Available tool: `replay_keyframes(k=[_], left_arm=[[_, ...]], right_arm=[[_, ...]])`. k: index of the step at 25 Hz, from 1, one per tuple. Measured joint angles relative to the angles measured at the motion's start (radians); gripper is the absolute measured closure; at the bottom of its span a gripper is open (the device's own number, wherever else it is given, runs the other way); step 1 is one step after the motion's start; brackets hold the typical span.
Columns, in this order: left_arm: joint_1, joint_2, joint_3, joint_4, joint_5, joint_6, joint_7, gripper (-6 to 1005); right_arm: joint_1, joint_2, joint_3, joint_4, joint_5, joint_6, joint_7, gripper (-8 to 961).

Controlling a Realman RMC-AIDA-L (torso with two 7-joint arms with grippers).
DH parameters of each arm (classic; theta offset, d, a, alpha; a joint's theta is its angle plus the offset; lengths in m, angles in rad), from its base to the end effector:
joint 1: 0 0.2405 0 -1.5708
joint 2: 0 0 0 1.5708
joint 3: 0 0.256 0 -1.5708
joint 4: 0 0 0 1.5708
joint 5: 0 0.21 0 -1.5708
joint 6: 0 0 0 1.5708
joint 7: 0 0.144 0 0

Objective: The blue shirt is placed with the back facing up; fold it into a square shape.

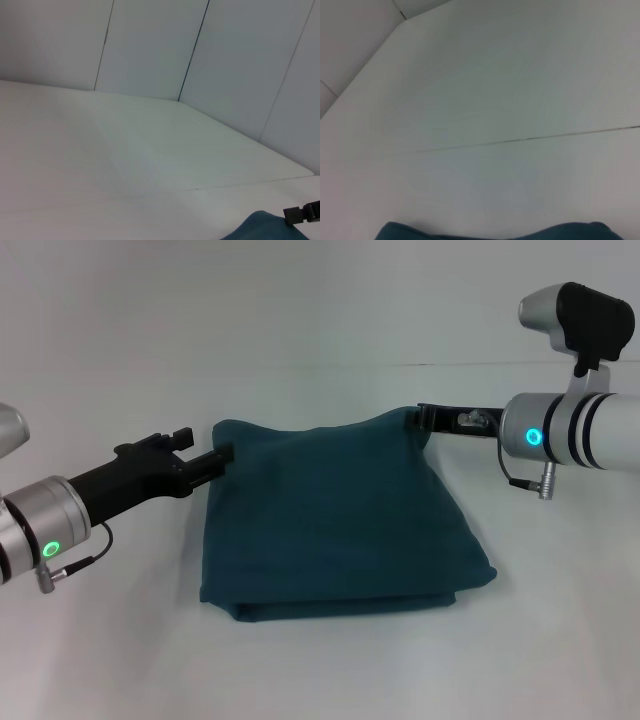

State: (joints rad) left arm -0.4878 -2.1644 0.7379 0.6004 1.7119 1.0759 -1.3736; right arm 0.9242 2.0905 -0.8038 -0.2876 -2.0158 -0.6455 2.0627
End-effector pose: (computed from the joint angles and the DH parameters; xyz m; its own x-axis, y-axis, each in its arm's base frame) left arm -0.2850 0.3649 -0.0193 0.6218 0.3904 0.6789 0.7438 -0.5658 -0.3558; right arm 0.2215 0.4510 -0.0615 0.3963 -0.7140 -0.5772 -0.9177 -0.2880 -0.2738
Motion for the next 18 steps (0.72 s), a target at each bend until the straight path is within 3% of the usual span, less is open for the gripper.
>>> replay_keyframes(k=[11,18], left_arm=[[-0.003,0.0,0.0,0.0,-0.001,-0.005,-0.003,288],[-0.017,0.0,0.0,-0.004,-0.003,-0.047,-0.032,287]], right_arm=[[-0.018,0.0,0.001,-0.02,0.004,0.013,-0.003,822],[-0.109,0.0,0.004,-0.142,0.065,-0.079,-0.005,799]])
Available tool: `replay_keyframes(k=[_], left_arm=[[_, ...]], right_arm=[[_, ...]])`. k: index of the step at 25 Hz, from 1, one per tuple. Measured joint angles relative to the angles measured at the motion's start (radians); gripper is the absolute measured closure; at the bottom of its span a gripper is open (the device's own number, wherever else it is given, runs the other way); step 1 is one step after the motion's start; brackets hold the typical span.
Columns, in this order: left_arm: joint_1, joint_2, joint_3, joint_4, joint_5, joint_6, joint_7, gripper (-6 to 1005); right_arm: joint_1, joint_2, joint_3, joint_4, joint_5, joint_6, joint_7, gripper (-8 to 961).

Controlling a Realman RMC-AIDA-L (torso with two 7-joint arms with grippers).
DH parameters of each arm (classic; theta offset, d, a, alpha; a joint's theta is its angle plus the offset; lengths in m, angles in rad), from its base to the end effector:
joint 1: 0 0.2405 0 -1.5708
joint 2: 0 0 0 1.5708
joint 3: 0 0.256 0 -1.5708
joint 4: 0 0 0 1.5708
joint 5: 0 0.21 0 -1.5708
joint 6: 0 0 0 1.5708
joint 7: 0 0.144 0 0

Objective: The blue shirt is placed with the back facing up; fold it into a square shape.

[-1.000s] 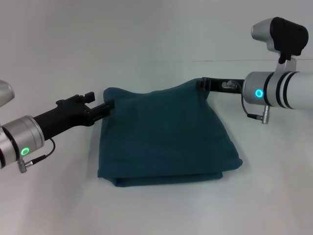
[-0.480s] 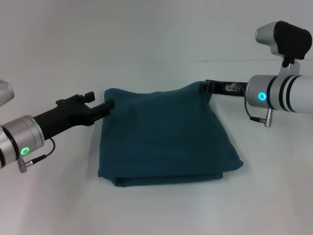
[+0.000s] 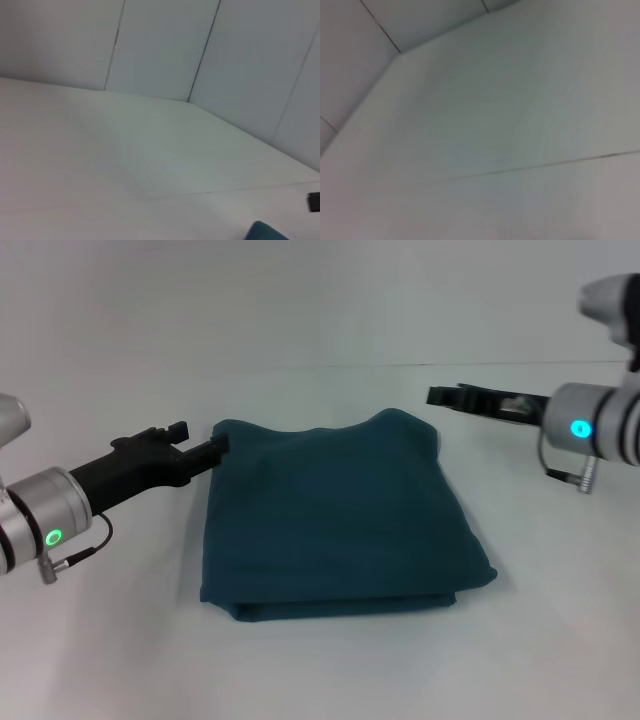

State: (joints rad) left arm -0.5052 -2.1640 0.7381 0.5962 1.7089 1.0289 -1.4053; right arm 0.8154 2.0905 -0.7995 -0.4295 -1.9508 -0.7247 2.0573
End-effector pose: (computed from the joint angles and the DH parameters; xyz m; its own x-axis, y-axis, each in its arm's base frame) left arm -0.2846 0.3727 -0.0183 0.6031 0.4056 0.6869 0.7672 -0.5308 -0.3602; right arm 0.2379 0.4475 -0.0320 0.3528 -0.6672 -0.6560 -0.9354 -0.2679 -0.2307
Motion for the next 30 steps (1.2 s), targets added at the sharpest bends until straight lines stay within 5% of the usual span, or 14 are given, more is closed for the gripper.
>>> replay_keyframes(k=[17,25,30], left_arm=[[0.001,0.0,0.001,-0.001,0.0,-0.017,-0.1,284],[0.006,0.0,-0.009,0.006,-0.001,0.025,-0.107,163],[0.042,-0.003,-0.067,0.045,-0.002,0.219,-0.038,108]], right_arm=[[-0.218,-0.025,0.023,-0.125,0.156,-0.368,-0.158,137],[-0.248,-0.03,0.047,-0.138,0.172,-0.44,-0.231,38],[-0.275,-0.026,0.052,-0.136,0.189,-0.572,-0.389,40]])
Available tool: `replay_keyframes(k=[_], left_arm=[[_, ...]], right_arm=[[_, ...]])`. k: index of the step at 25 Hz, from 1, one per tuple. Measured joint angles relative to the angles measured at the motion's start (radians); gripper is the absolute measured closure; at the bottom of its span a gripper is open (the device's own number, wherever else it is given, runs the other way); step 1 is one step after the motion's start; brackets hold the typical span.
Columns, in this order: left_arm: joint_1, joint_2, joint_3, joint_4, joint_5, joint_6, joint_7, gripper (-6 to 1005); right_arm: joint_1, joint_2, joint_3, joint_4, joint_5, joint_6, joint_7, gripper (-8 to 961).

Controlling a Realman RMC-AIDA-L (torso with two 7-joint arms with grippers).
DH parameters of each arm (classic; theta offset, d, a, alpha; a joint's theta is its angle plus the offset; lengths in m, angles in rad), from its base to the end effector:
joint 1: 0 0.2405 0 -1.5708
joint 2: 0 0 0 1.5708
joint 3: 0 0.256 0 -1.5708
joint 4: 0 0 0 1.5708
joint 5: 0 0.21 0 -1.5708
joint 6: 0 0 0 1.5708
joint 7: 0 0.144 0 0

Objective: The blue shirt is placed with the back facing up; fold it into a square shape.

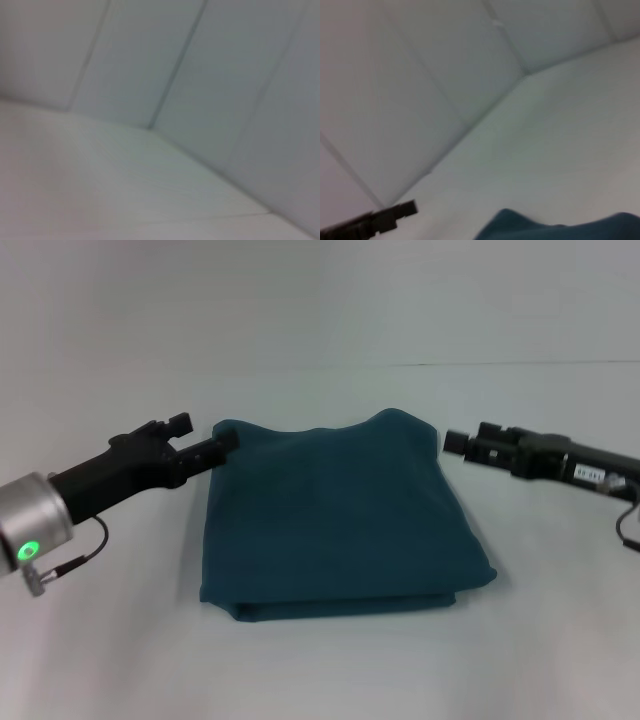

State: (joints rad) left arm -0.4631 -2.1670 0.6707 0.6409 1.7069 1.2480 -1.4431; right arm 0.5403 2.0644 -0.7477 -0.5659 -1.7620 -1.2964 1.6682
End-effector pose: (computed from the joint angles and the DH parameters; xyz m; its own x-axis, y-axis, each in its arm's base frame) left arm -0.2758 0.3521 -0.0047 0.5374 0.3785 0.7536 0.7593 -0.6060 -0.2371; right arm 0.2680 0.3654 0.0033 0.4903 -0.5427 -0.6820 -0.7890 -0.6088 -0.0828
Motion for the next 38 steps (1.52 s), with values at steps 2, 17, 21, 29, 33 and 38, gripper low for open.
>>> replay_keyframes(k=[2,17,21,29,33,38], left_arm=[[0.02,-0.001,-0.044,0.005,-0.001,0.115,0.048,109],[0.188,-0.004,-0.197,0.0,0.036,0.547,0.232,114],[0.198,-0.005,-0.212,0.002,0.1,0.562,0.226,114],[0.209,-0.005,-0.222,0.001,0.132,0.578,0.218,113],[0.209,-0.005,-0.232,0.001,0.148,0.589,0.217,113],[0.204,-0.002,-0.237,0.001,0.156,0.594,0.215,113]], right_arm=[[-0.015,0.008,0.006,0.005,0.021,-0.051,-0.08,41],[-0.051,0.017,-0.046,0.04,0.021,-0.258,-0.314,54],[-0.035,0.019,-0.055,0.04,-0.039,-0.263,-0.304,53],[-0.028,0.019,-0.087,0.038,-0.065,-0.264,-0.28,54],[-0.028,0.019,-0.089,0.041,-0.066,-0.265,-0.28,54],[-0.028,0.018,-0.09,0.044,-0.066,-0.267,-0.28,53]])
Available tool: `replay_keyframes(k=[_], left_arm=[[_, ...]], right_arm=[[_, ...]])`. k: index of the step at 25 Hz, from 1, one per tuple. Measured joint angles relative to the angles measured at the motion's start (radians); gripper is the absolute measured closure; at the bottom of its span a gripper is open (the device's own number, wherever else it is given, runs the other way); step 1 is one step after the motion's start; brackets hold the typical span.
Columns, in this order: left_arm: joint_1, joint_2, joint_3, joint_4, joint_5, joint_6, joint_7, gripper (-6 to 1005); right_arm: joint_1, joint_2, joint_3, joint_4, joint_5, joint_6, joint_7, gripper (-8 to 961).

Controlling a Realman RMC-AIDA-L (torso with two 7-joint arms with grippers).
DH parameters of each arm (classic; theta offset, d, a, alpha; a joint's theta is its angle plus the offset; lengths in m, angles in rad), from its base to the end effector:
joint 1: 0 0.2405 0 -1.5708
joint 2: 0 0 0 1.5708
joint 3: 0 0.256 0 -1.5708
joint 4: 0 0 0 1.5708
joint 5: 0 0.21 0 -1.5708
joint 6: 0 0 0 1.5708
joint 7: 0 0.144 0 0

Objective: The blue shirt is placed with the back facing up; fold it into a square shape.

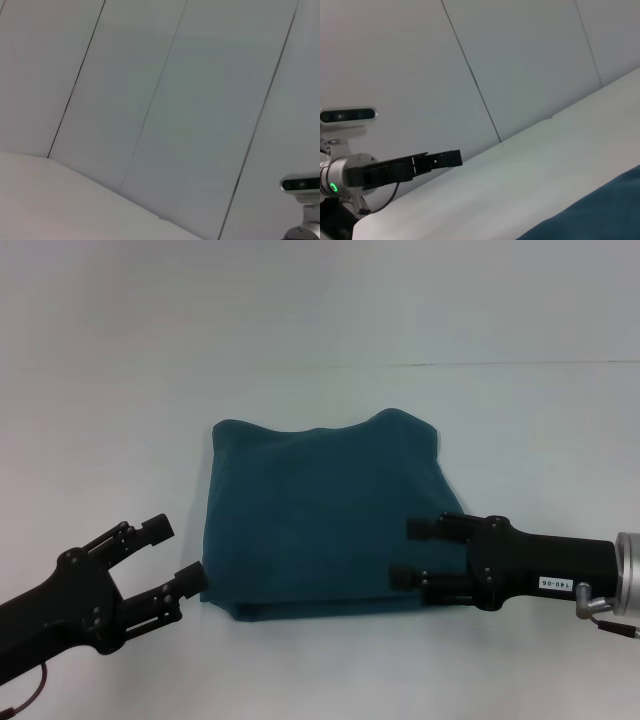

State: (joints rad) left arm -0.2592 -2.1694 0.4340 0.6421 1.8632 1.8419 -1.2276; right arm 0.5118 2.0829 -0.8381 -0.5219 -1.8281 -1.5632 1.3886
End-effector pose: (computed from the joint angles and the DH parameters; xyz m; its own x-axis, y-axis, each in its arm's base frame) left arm -0.2992 0.2348 0.0122 0.5244 0.2735 0.8064 0.5918 -0.7979 -0.1142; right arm 0.2519 0.3110 -0.0310 0.6994 -0.4259 -0.5741 -0.5053 -0.8626 0.0243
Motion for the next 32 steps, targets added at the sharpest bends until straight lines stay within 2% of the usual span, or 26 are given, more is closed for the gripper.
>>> replay_keyframes(k=[32], left_arm=[[-0.027,0.005,0.001,0.008,0.068,-0.009,-0.026,114]], right_arm=[[0.014,-0.005,-0.065,-0.005,-0.002,0.012,0.049,53]])
